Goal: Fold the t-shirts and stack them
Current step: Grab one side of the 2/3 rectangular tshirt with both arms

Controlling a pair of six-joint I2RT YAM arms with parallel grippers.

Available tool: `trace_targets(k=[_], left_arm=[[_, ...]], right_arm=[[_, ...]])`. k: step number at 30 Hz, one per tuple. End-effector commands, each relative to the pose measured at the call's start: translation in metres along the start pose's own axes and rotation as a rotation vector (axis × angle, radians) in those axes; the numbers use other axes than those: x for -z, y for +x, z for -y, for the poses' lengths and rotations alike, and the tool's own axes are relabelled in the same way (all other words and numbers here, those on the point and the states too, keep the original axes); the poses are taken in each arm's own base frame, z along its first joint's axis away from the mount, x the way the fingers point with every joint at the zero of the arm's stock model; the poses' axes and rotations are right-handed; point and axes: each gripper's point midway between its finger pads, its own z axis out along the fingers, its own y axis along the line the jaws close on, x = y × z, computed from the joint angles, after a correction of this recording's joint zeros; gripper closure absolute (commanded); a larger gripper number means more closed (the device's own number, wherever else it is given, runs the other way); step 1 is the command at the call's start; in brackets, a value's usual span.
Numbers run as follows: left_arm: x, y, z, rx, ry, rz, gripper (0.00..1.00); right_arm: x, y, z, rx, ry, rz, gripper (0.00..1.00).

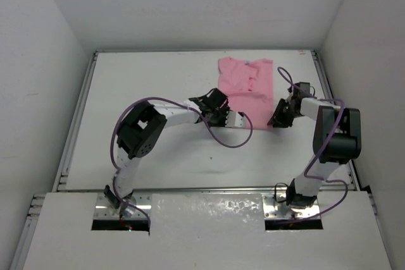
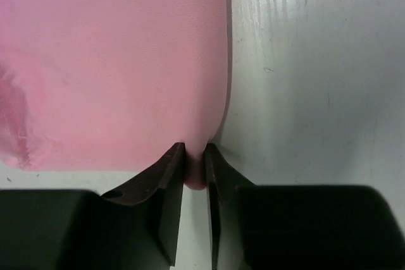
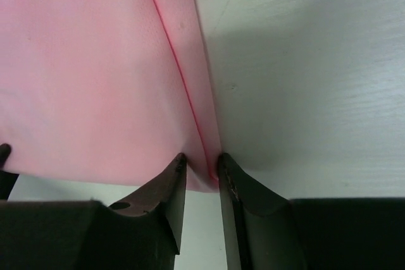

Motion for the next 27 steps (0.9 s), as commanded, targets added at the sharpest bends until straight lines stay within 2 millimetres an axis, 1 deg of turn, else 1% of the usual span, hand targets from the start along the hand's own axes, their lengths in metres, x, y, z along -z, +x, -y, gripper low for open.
trace_targets(k=[1, 2, 3, 4, 5, 6, 7, 8, 9, 12, 13, 14, 15, 16, 17, 18, 19, 20, 21, 22, 23, 24, 25, 26, 27], left_arm=[[0.004, 0.002, -0.001, -0.005, -0.027, -0.017, 0.84], [0.004, 0.001, -0.003, -0.001, -0.036, -0.012, 0.89], [0.004, 0.0, -0.004, 0.009, -0.04, -0.007, 0.97], [0.004, -0.001, -0.006, 0.013, -0.047, -0.004, 1.0], [0.003, -0.002, -0.007, 0.016, -0.054, -0.001, 1.0], [0.004, -0.003, -0.009, 0.021, -0.06, 0.004, 1.0], [0.004, -0.004, -0.011, 0.023, -0.065, 0.006, 1.0], [0.004, -0.004, -0.012, 0.026, -0.068, 0.004, 1.0], [0.006, -0.006, -0.014, 0.031, -0.074, 0.006, 1.0], [0.014, -0.006, -0.017, 0.046, -0.075, -0.008, 1.0], [0.021, -0.005, -0.017, 0.051, -0.07, -0.015, 1.0], [0.025, -0.006, -0.017, 0.047, -0.071, -0.017, 1.0], [0.029, -0.003, -0.014, 0.04, -0.065, -0.025, 1.0], [0.037, -0.004, -0.011, 0.037, -0.063, -0.025, 1.0], [0.041, -0.006, -0.011, 0.042, -0.063, -0.017, 1.0], [0.045, -0.008, -0.009, 0.053, -0.057, -0.01, 1.0], [0.049, -0.01, -0.001, 0.066, -0.025, -0.009, 1.0], [0.052, -0.013, 0.003, 0.094, -0.011, -0.005, 1.0], [0.055, -0.013, 0.008, 0.11, 0.007, -0.008, 1.0], [0.061, -0.015, 0.017, 0.12, 0.034, -0.004, 1.0], [0.063, -0.014, 0.024, 0.145, 0.049, -0.01, 1.0], [0.066, -0.015, 0.031, 0.154, 0.067, -0.012, 1.0], [0.076, -0.017, 0.04, 0.158, 0.086, -0.02, 1.0], [0.079, -0.016, 0.048, 0.176, 0.104, -0.034, 1.0], [0.085, -0.016, 0.055, 0.187, 0.119, -0.042, 1.0]], right_arm=[[-0.008, 0.004, -0.005, -0.011, -0.05, -0.009, 0.72], [-0.008, 0.006, -0.006, -0.013, -0.056, -0.016, 0.69], [-0.007, 0.007, -0.008, -0.014, -0.065, -0.022, 0.68], [-0.008, 0.01, -0.006, -0.013, -0.061, -0.029, 0.67], [-0.007, 0.011, -0.006, -0.01, -0.062, -0.03, 0.69], [-0.007, 0.012, -0.006, -0.006, -0.065, -0.032, 0.74], [-0.008, 0.015, -0.005, -0.003, -0.066, -0.038, 0.83], [-0.008, 0.015, -0.006, 0.0, -0.07, -0.04, 0.98], [-0.008, 0.017, -0.005, 0.009, -0.067, -0.049, 1.0], [-0.003, 0.022, -0.003, 0.038, -0.059, -0.072, 1.0], [0.003, 0.019, -0.004, 0.054, -0.058, -0.056, 1.0], [0.007, 0.019, -0.004, 0.067, -0.053, -0.056, 1.0], [0.012, 0.025, -0.001, 0.084, -0.041, -0.073, 1.0], [0.02, 0.022, -0.002, 0.097, -0.036, -0.053, 1.0], [0.023, 0.032, 0.001, 0.097, -0.027, -0.073, 1.0], [0.027, 0.036, 0.0, 0.096, -0.028, -0.076, 1.0], [0.035, 0.037, -0.004, 0.104, -0.043, -0.059, 1.0], [0.039, 0.042, -0.004, 0.103, -0.041, -0.062, 1.0], [0.041, 0.057, -0.002, 0.105, -0.034, -0.092, 1.0], [0.045, 0.063, -0.002, 0.112, -0.029, -0.096, 1.0], [0.052, 0.066, -0.007, 0.137, -0.029, -0.081, 1.0], [0.055, 0.082, -0.003, 0.135, -0.018, -0.116, 1.0], [0.058, 0.089, -0.004, 0.139, -0.019, -0.129, 1.0], [0.066, 0.101, -0.008, 0.142, -0.02, -0.148, 1.0], [0.069, 0.114, -0.005, 0.136, -0.012, -0.175, 1.0]])
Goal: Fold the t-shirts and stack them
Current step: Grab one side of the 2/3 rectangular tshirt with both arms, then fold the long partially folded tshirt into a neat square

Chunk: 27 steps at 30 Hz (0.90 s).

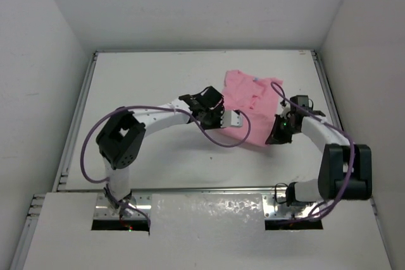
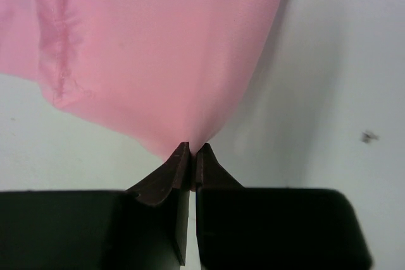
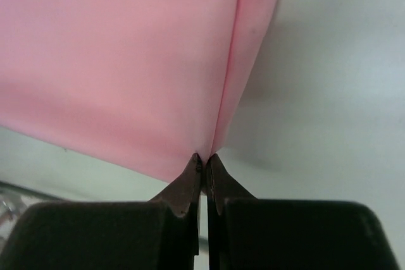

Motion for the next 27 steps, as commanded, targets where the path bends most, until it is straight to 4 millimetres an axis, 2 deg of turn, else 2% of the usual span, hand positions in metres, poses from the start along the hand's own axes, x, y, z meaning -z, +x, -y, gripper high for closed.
trace_targets(k=[1, 4, 9, 11, 12, 14, 15, 16, 19, 21, 24, 27], left_arm=[[0.037, 0.002, 0.043, 0.07, 0.1, -0.037, 1.0], [0.061, 0.011, 0.074, 0.114, 0.166, -0.056, 1.0], [0.1, 0.007, 0.117, 0.071, 0.277, -0.047, 1.0], [0.111, 0.003, 0.126, 0.047, 0.3, -0.036, 1.0], [0.122, 0.001, 0.139, 0.04, 0.341, -0.031, 1.0], [0.136, -0.005, 0.148, 0.01, 0.382, -0.013, 1.0], [0.149, -0.008, 0.162, 0.003, 0.437, 0.002, 1.0], [0.155, -0.012, 0.164, -0.008, 0.45, 0.019, 1.0], [0.175, -0.035, 0.161, -0.01, 0.453, 0.091, 1.0], [0.179, -0.043, 0.155, 0.032, 0.449, 0.113, 1.0], [0.174, -0.047, 0.126, 0.164, 0.43, 0.161, 1.0], [0.161, -0.029, 0.089, 0.348, 0.417, 0.155, 1.0]], right_arm=[[0.015, 0.047, 0.001, 0.009, 0.041, -0.106, 1.0], [0.03, 0.077, -0.011, 0.033, 0.027, -0.136, 1.0], [0.059, 0.116, -0.027, 0.057, 0.013, -0.213, 1.0], [0.069, 0.125, -0.032, 0.071, 0.003, -0.238, 1.0], [0.079, 0.13, -0.037, 0.075, -0.014, -0.258, 1.0], [0.09, 0.136, -0.045, 0.096, -0.038, -0.289, 1.0], [0.101, 0.138, -0.049, 0.097, -0.039, -0.31, 1.0], [0.107, 0.139, -0.054, 0.104, -0.057, -0.322, 1.0], [0.129, 0.132, -0.074, 0.123, -0.118, -0.35, 1.0], [0.141, 0.116, -0.087, 0.141, -0.135, -0.334, 1.0], [0.137, 0.091, -0.101, 0.148, -0.148, -0.336, 1.0], [0.121, 0.071, -0.109, 0.133, -0.181, -0.336, 1.0]])
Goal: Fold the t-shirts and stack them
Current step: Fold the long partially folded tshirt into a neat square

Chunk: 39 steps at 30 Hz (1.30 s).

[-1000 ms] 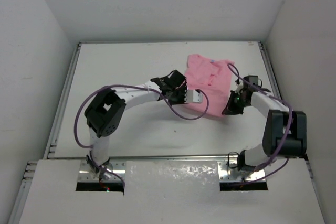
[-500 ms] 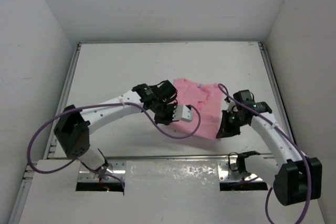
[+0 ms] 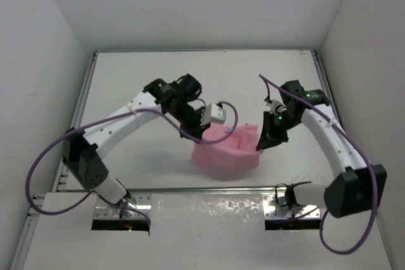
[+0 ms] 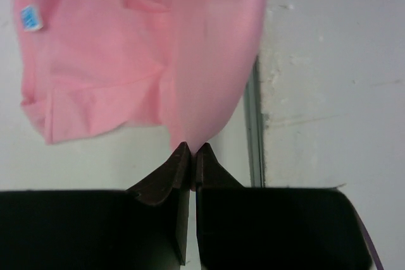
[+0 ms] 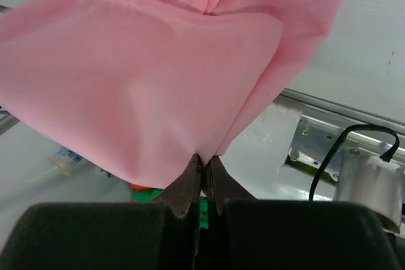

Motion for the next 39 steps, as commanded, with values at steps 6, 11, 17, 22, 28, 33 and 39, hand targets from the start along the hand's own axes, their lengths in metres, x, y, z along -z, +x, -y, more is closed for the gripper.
trace_targets(k=[6, 11, 17, 22, 28, 33, 39], left_arm=[[0.006, 0.022, -0.087, 0.291, -0.093, 0.069, 1.0], [0.003, 0.027, -0.125, 0.376, -0.141, 0.113, 1.0], [-0.002, 0.022, -0.159, 0.412, -0.206, 0.133, 1.0], [-0.014, 0.026, -0.176, 0.457, -0.211, 0.131, 1.0], [-0.03, 0.034, -0.214, 0.504, -0.301, 0.134, 1.0], [-0.037, 0.039, -0.236, 0.523, -0.366, 0.14, 1.0], [-0.052, 0.052, -0.252, 0.537, -0.397, 0.121, 0.8]], right_arm=[[-0.017, -0.077, 0.003, -0.037, -0.069, 0.053, 1.0], [-0.02, -0.114, 0.017, -0.067, -0.05, 0.083, 1.0], [-0.034, -0.125, 0.038, -0.128, -0.051, 0.089, 1.0], [-0.048, -0.155, 0.056, -0.176, -0.036, 0.131, 1.0], [-0.063, -0.188, 0.072, -0.214, -0.01, 0.15, 1.0], [-0.075, -0.212, 0.09, -0.265, 0.01, 0.176, 1.0], [-0.095, -0.225, 0.107, -0.284, 0.041, 0.155, 0.9]])
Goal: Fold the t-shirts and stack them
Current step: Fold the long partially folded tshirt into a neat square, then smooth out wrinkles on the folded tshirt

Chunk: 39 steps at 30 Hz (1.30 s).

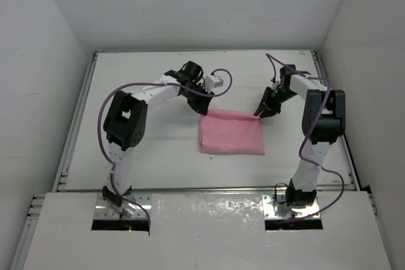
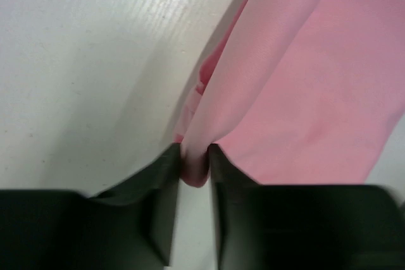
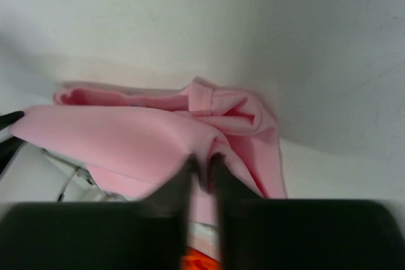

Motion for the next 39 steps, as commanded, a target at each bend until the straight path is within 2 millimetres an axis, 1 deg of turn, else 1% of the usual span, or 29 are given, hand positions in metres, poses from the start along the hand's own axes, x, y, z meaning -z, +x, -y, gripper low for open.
trace_targets(k=[1, 2, 4, 5, 7, 8, 9, 10, 11, 13, 14, 15, 16, 17, 18, 19, 20, 21, 22, 23, 24, 25, 26, 28, 29, 31, 32, 36, 39], left_arm=[[0.0, -0.021, -0.022, 0.006, -0.077, 0.07, 0.73], [-0.003, -0.021, -0.027, 0.016, -0.093, 0.072, 0.67], [-0.009, -0.025, -0.039, 0.056, -0.135, 0.091, 0.61], [-0.008, -0.031, -0.052, 0.082, -0.165, 0.109, 0.57], [-0.005, -0.037, -0.064, 0.15, -0.195, 0.124, 0.51], [-0.003, -0.033, -0.077, 0.186, -0.224, 0.111, 0.49], [0.006, -0.046, -0.085, 0.202, -0.25, 0.143, 0.45], [0.011, -0.049, -0.091, 0.216, -0.271, 0.155, 0.45], [0.022, -0.053, -0.105, 0.232, -0.321, 0.181, 0.44], [0.037, -0.06, -0.117, 0.258, -0.365, 0.22, 0.41], [0.049, -0.063, -0.126, 0.266, -0.407, 0.243, 0.41], [0.054, -0.063, -0.127, 0.269, -0.42, 0.248, 0.41], [0.058, -0.064, -0.127, 0.258, -0.429, 0.252, 0.4], [0.069, -0.074, -0.117, 0.238, -0.411, 0.289, 0.39], [0.065, -0.069, -0.107, 0.233, -0.378, 0.286, 0.39], [0.064, -0.076, -0.094, 0.204, -0.344, 0.312, 0.42], [0.073, -0.086, -0.071, 0.165, -0.291, 0.345, 0.44], [0.063, -0.073, -0.057, 0.145, -0.26, 0.315, 0.48], [0.058, -0.072, -0.042, 0.119, -0.237, 0.308, 0.51], [0.054, -0.077, -0.015, 0.067, -0.196, 0.311, 0.58], [0.041, -0.064, -0.003, 0.056, -0.165, 0.275, 0.59], [0.031, -0.061, 0.014, 0.03, -0.133, 0.26, 0.6], [0.021, -0.051, 0.018, 0.034, -0.118, 0.235, 0.61], [0.011, -0.043, 0.014, 0.061, -0.129, 0.213, 0.61], [0.003, -0.034, 0.003, 0.08, -0.169, 0.183, 0.61], [-0.002, -0.026, -0.012, 0.095, -0.212, 0.16, 0.61], [-0.008, -0.019, -0.019, 0.101, -0.231, 0.142, 0.61], [-0.018, -0.007, -0.038, 0.116, -0.265, 0.118, 0.61], [-0.026, -0.003, -0.045, 0.102, -0.279, 0.104, 0.61]], right_arm=[[-0.001, -0.023, 0.003, 0.012, 0.021, 0.067, 0.68], [-0.004, -0.031, 0.007, 0.007, 0.029, 0.091, 0.64], [-0.002, -0.047, 0.008, -0.002, 0.027, 0.135, 0.63], [0.002, -0.064, 0.006, 0.008, 0.034, 0.185, 0.62], [0.013, -0.084, 0.007, 0.009, 0.053, 0.246, 0.61], [0.027, -0.102, 0.0, 0.032, 0.062, 0.301, 0.61], [0.037, -0.112, 0.005, 0.039, 0.11, 0.342, 0.61], [0.047, -0.119, 0.004, 0.053, 0.133, 0.371, 0.61], [0.067, -0.126, -0.004, 0.092, 0.151, 0.415, 0.62], [0.086, -0.128, -0.003, 0.121, 0.197, 0.473, 0.63], [0.084, -0.122, 0.0, 0.141, 0.205, 0.479, 0.66], [0.103, -0.114, -0.009, 0.17, 0.191, 0.526, 0.68], [0.103, -0.105, -0.014, 0.212, 0.186, 0.536, 0.7], [0.089, -0.089, -0.005, 0.221, 0.191, 0.519, 0.71], [0.1, -0.077, -0.013, 0.247, 0.174, 0.555, 0.76], [0.079, -0.058, -0.008, 0.245, 0.156, 0.526, 0.79], [0.075, -0.049, -0.012, 0.252, 0.125, 0.527, 0.82], [0.069, -0.04, -0.016, 0.255, 0.094, 0.523, 0.89], [0.058, -0.025, -0.015, 0.245, 0.065, 0.499, 0.92], [0.051, -0.023, -0.026, 0.276, 0.041, 0.51, 0.96], [0.046, -0.02, -0.028, 0.281, 0.035, 0.504, 0.98], [0.037, -0.019, -0.031, 0.281, 0.026, 0.494, 1.0], [0.032, -0.018, -0.033, 0.276, 0.008, 0.48, 1.0], [0.025, -0.024, -0.029, 0.232, 0.012, 0.474, 1.0], [0.014, -0.027, -0.02, 0.208, 0.041, 0.454, 1.0], [0.007, -0.037, -0.013, 0.166, 0.05, 0.446, 1.0], [-0.003, -0.039, -0.005, 0.145, 0.064, 0.423, 1.0], [-0.016, -0.046, 0.004, 0.128, 0.095, 0.404, 1.0], [-0.018, -0.048, 0.007, 0.127, 0.107, 0.409, 1.0]])
